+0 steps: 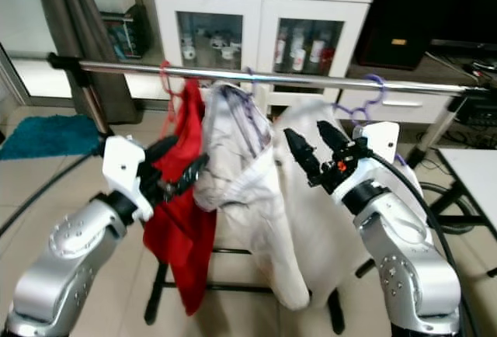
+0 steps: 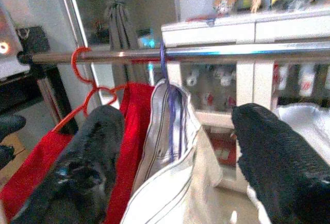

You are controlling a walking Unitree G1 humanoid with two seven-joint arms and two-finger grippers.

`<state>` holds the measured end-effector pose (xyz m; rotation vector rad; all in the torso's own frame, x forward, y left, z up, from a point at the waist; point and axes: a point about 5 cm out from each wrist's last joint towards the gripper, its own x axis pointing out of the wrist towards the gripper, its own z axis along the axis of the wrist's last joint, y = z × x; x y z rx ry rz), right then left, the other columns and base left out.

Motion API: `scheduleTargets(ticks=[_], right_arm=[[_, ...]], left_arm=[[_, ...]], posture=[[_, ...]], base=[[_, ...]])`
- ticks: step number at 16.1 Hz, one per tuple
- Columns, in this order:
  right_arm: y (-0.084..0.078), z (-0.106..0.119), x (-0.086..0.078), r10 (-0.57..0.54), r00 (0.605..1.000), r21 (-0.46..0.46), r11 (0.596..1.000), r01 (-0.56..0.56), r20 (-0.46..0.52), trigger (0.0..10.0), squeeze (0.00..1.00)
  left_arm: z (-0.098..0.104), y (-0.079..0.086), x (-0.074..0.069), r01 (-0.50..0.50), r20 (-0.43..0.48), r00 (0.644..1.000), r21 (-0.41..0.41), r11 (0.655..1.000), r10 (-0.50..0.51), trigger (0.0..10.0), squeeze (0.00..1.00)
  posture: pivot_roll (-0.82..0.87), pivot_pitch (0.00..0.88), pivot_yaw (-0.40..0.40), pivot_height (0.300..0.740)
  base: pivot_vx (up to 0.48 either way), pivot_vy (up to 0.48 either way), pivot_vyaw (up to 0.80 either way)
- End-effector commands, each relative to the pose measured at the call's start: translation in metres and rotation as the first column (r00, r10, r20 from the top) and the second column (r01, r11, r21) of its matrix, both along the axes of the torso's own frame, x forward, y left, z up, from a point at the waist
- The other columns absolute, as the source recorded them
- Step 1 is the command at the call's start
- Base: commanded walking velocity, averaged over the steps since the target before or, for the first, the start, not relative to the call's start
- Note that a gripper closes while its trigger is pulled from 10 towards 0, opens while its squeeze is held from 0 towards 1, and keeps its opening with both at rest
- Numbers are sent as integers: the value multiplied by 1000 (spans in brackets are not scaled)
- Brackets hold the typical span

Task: Hang hanger

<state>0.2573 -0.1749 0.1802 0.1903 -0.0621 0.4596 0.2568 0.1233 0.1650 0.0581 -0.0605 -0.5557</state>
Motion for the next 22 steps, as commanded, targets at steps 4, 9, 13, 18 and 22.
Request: scheduleTargets(ticks=[4, 9, 13, 18, 22], right_arm=[[2, 2, 0, -5, 1000, -3, 1000, 5, 6, 10000, 1000], [6, 5, 5, -25, 999, 22, 999, 24, 45, 10000, 1000], [-13, -3, 42, -277, 960, -54, 960, 274, -50, 10000, 1000], [-39, 1, 93, -338, 932, -237, 924, 301, -132, 10000, 1000], [-56, 10, 98, -318, 929, -273, 926, 260, -192, 10000, 1000]], left_arm=[[0, 3, 2, -17, 0, 1000, 23, 1000, 17, 10000, 0], [-3, 9, 1, -7, -29, 1000, 38, 999, 8, 10000, 0], [-5, 4, 1, 144, -84, 987, 66, 987, -138, 10000, 0], [-1, -7, -5, 419, -160, 900, 64, 906, -405, 10000, 0], [-1, -7, -8, 488, -192, 862, 68, 870, -468, 10000, 0]], posture=[[51, 0, -8, 740], [67, 0, -9, 740], [65, 0, 7, 740], [78, 0, -11, 740], [76, 0, -19, 740]], base=[[0, -480, 800], [0, -192, 320], [0, 0, 0], [0, 0, 0], [0, 0, 0]])
